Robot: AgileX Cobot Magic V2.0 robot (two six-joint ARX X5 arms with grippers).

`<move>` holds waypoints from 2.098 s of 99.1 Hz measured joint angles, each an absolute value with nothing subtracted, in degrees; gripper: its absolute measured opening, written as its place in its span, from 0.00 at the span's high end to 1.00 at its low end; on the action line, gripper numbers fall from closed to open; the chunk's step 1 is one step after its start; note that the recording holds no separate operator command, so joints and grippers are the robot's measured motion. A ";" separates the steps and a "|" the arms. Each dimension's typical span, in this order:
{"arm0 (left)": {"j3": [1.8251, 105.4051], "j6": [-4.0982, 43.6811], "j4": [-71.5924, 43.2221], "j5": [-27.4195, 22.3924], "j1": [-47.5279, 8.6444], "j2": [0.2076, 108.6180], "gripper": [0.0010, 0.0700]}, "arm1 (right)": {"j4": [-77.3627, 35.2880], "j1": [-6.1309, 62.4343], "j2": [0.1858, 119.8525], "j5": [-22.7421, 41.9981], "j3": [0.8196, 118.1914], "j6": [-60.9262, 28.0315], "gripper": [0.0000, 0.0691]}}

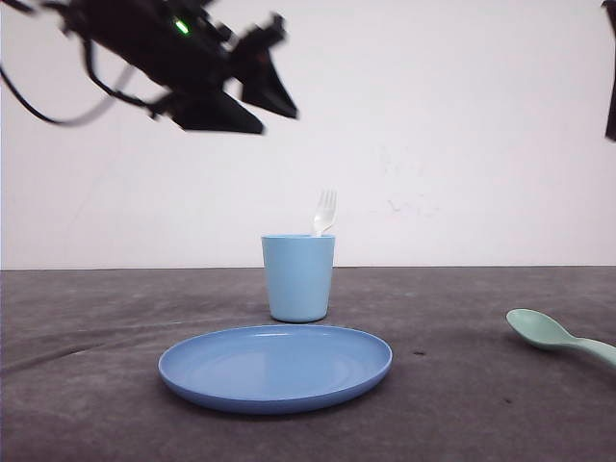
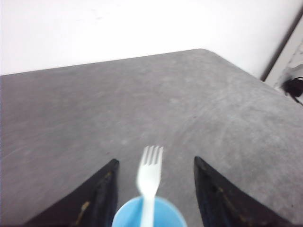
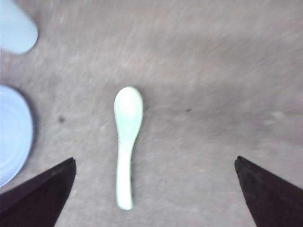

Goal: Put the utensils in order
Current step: 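Open the left gripper and raise it away from the cup, then lower the right gripper onto the mint-green spoon and grasp it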

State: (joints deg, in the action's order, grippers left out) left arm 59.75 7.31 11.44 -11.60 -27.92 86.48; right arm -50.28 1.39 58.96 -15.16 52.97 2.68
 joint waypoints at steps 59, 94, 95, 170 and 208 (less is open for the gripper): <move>59.64 6.02 -28.18 -11.46 -11.00 57.76 0.58 | -42.35 8.05 76.99 -17.39 52.97 1.28 0.02; 47.29 5.34 -30.89 -8.86 -6.39 45.36 0.58 | -32.38 12.47 85.89 -17.37 52.97 2.13 0.02; 46.96 5.34 -30.96 -8.86 -6.37 45.28 0.58 | -32.16 12.51 86.11 -17.39 52.97 2.17 0.02; 44.23 5.34 -30.22 -8.84 -6.37 45.41 0.58 | -27.66 16.60 93.49 -12.82 53.04 3.29 0.81; 44.23 5.34 -30.22 -8.84 -6.37 45.41 0.58 | -27.86 16.82 93.32 -12.34 53.06 3.46 0.93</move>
